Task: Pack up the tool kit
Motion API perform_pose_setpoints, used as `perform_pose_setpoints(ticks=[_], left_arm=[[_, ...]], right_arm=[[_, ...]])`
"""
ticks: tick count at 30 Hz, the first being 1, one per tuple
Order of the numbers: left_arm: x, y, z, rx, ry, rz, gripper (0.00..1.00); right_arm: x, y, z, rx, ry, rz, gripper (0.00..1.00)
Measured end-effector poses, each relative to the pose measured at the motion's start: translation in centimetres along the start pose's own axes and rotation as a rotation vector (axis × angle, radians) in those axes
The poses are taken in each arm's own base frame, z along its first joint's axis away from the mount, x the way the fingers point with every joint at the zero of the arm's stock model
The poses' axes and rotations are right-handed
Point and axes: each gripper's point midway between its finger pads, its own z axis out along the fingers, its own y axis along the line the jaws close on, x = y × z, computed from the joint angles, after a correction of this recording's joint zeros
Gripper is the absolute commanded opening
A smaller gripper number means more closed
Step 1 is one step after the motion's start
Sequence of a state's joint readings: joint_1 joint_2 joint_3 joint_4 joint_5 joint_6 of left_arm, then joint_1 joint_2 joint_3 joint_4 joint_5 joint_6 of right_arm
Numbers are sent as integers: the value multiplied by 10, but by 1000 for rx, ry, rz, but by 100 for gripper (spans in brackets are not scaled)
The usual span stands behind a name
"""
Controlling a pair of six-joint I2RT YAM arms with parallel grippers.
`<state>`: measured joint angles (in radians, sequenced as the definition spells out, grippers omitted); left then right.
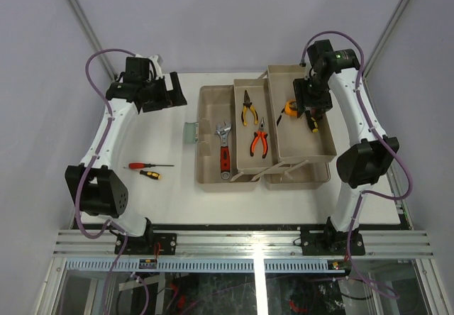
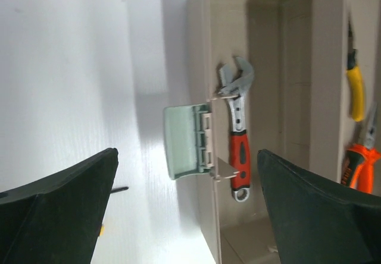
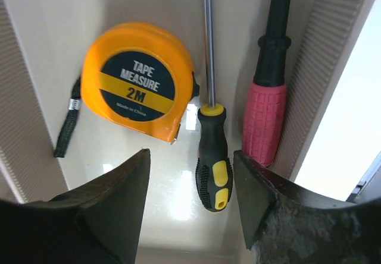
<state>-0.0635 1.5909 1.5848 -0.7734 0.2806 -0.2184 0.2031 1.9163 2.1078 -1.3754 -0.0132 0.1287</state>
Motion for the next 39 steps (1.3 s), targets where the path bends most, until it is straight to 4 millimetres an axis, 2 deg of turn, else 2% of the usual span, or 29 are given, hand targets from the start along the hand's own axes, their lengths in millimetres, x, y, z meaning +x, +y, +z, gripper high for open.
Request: perform_pose_setpoints(ticks=[2, 5, 8, 12, 16, 24, 31, 35, 39], left_arm=[[5, 9, -1, -48, 3, -13, 100], [15, 35, -1, -143, 10, -83, 100], [41, 83, -2, -294, 51, -217, 100], [92, 156, -4, -495, 146, -472, 100], [135, 191, -14, -616, 210, -684, 100], [164, 193, -14, -701, 208, -911, 99], [179, 214, -10, -769, 218, -1062, 97], [183, 225, 1, -798, 244, -1090, 91], [184, 231, 10, -810, 261, -1106, 79]], right_arm=[[-5, 3, -4, -17, -24, -1, 64], [-18, 9, -15, -49, -86, -1, 65], [-31, 15, -33, -82, -160, -5, 67], [-44, 21, -60, -114, -256, -12, 69], [-44, 22, -78, -126, -305, -15, 69], [-40, 26, -83, -146, -306, -3, 69], [-35, 26, -84, -148, -290, 10, 67], [-34, 27, -88, -152, -299, 16, 66], [-32, 29, -95, -157, -311, 17, 66]])
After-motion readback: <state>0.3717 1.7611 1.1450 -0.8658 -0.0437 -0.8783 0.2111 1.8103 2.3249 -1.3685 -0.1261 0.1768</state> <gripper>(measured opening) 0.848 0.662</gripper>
